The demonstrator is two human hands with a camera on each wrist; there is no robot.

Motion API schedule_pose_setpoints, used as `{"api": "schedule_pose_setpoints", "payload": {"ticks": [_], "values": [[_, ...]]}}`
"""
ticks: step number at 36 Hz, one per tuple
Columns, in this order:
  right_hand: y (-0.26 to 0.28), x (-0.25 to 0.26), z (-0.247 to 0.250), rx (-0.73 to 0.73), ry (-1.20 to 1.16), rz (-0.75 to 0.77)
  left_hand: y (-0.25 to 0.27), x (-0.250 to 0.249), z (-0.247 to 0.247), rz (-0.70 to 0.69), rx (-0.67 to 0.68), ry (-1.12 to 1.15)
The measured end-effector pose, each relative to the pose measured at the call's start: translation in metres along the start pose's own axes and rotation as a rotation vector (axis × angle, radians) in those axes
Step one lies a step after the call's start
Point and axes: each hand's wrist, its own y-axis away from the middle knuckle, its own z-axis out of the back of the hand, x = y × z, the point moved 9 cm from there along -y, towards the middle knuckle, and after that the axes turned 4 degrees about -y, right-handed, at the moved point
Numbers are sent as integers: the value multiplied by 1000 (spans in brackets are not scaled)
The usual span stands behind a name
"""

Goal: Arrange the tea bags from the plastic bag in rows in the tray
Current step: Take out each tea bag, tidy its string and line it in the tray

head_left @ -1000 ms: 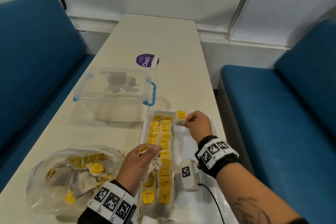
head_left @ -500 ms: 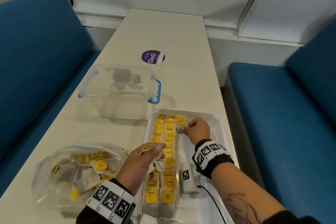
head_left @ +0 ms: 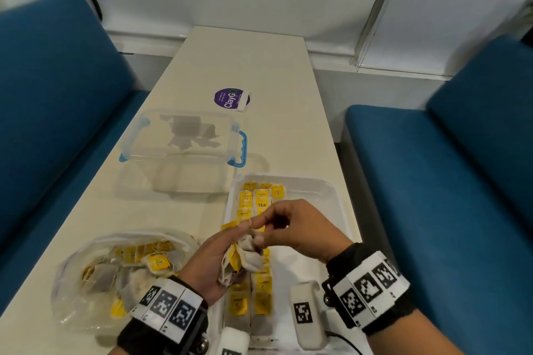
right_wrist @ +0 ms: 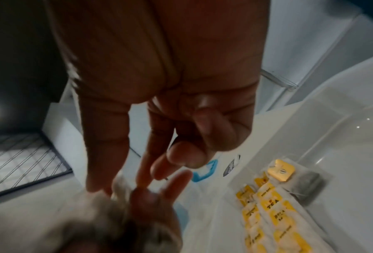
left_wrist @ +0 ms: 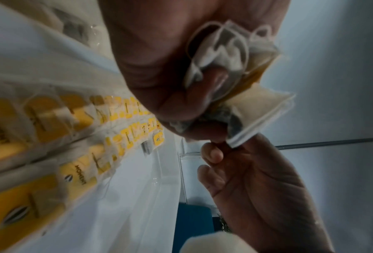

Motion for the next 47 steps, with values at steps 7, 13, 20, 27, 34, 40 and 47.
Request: {"api": "schedule_pose_setpoints", "payload": {"ticks": [7,13,20,27,34,40,47], "values": [[16,1,-2,-148,-29,133,5,-2,-1,-35,-19,-146],[23,-8,8,-264,-97,120,13,-9,-12,-122,21,-105],[29,-11,11,-275,-184,69,18,-13,-9,-151,-36,-97],[31,-15,10,-272,-214,53,19,-13,-2,-131,-99,-109],[30,-12,5,-184,-264,36,19,-8,-8,-89,-49,-28],[27,-10,-10,41,-116,16,24,-4,-13,1,-17,-14],[25,-7,2,-31,-64,71,23,-3,-12,30,12,12]]}}
